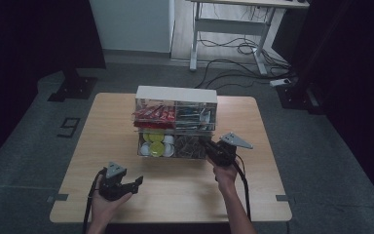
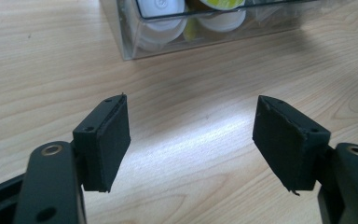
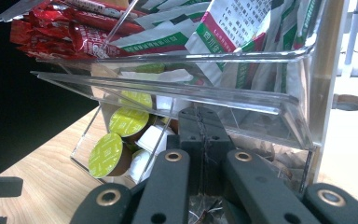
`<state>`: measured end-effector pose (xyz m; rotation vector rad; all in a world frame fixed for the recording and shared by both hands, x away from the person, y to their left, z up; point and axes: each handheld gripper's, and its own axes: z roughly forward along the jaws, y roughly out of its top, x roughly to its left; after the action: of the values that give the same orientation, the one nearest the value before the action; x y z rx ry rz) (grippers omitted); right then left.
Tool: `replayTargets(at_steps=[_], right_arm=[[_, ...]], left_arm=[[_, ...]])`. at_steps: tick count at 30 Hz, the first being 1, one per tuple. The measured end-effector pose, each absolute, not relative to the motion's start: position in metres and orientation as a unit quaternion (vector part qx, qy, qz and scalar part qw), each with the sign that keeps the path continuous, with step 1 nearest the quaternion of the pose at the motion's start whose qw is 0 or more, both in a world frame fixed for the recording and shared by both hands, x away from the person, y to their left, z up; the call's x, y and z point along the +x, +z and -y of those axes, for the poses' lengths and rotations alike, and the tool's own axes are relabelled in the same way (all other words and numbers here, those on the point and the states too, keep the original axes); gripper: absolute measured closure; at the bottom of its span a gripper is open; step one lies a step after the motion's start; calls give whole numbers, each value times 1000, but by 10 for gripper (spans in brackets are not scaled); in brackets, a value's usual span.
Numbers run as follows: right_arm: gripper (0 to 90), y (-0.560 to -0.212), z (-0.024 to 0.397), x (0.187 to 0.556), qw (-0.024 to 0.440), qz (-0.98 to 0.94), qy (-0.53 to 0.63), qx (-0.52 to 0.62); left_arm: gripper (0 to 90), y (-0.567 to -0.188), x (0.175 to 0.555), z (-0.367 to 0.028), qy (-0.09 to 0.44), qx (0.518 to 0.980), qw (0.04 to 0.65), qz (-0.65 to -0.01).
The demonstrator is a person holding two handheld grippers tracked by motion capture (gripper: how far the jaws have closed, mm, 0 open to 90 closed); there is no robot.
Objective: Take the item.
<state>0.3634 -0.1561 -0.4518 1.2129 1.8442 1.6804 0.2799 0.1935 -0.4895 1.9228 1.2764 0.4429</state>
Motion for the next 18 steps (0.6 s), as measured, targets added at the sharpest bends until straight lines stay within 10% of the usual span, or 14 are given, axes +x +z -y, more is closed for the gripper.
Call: replayTargets(at_steps=[18], right_arm=[[890, -451, 159, 362, 180, -652, 599, 429]], left_arm=[[287, -481, 305, -166, 198, 749, 387, -501]])
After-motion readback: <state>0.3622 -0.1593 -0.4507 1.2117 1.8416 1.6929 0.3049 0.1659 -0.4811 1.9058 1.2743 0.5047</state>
